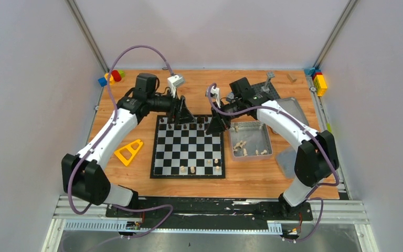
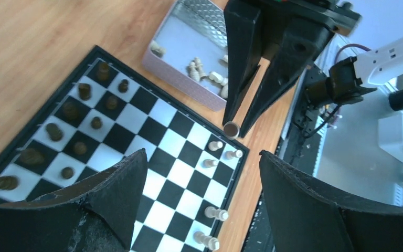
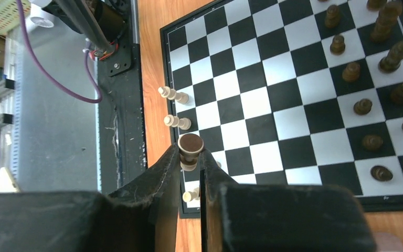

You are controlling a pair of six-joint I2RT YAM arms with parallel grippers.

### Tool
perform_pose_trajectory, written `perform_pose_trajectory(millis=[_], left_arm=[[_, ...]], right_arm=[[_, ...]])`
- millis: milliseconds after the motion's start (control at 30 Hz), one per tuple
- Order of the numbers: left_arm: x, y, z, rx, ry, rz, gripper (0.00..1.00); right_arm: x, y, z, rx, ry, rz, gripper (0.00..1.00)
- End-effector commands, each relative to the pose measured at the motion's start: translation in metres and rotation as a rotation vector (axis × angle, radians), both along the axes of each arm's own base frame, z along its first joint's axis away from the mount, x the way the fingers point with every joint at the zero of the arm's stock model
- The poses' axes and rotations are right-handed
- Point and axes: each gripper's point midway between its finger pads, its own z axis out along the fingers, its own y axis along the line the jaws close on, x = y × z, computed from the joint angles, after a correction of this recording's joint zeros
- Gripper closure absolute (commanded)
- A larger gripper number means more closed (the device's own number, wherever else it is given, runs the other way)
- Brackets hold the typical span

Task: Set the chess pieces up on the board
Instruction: Place the chess piece in the storage box.

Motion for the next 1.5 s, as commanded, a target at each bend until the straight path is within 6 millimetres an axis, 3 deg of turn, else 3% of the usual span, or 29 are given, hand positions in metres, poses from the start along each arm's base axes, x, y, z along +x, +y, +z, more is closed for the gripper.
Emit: perform_pose_trajectory(millis=[0, 100, 200, 367, 533, 667, 867, 967, 1067, 1200, 1467], left_arm=[[-0.007, -0.029, 0.003, -0.049, 0.084, -0.076, 0.17], [-0.01, -0.037, -0.007, -0.045, 0.15, -0.112, 0.23], [-0.008, -0.036, -0.013, -0.02, 0.144, -0.109, 0.25], [-0.005, -0.019, -0.025, 0.078, 0.053, -0.044, 0.23], [-0.009, -0.005, -0.034, 0.146, -0.02, -0.022, 0.2], [-0.009, 0.0, -0.036, 0.17, -0.046, -0.005, 0.2], [-0.012, 0.006, -0.033, 0.189, -0.076, 0.003, 0.19], [-0.013, 0.008, -0.033, 0.197, -0.087, 0.006, 0.18], [-0.014, 0.01, -0.032, 0.202, -0.103, 0.008, 0.17], [-0.015, 0.012, -0.032, 0.204, -0.112, 0.011, 0.16], [-0.014, 0.013, -0.031, 0.208, -0.12, 0.015, 0.15]], right_arm=[[0.01, 0.016, 0.034, 0.058, -0.198, -0.013, 0.9], [0.016, 0.016, 0.029, 0.026, -0.212, -0.045, 0.9], [0.031, 0.001, 0.01, -0.085, -0.263, -0.126, 0.91], [0.037, -0.058, -0.034, -0.334, -0.337, -0.228, 0.9], [0.046, -0.126, -0.074, -0.523, -0.303, -0.355, 0.89], [0.054, -0.155, -0.109, -0.652, -0.268, -0.384, 0.88], [0.074, -0.164, -0.15, -0.763, -0.253, -0.375, 0.86], [0.085, -0.167, -0.16, -0.797, -0.262, -0.389, 0.81], [0.093, -0.164, -0.161, -0.79, -0.255, -0.414, 0.69], [0.097, -0.151, -0.153, -0.724, -0.219, -0.454, 0.45], [0.105, -0.132, -0.152, -0.644, -0.142, -0.512, 0.41]])
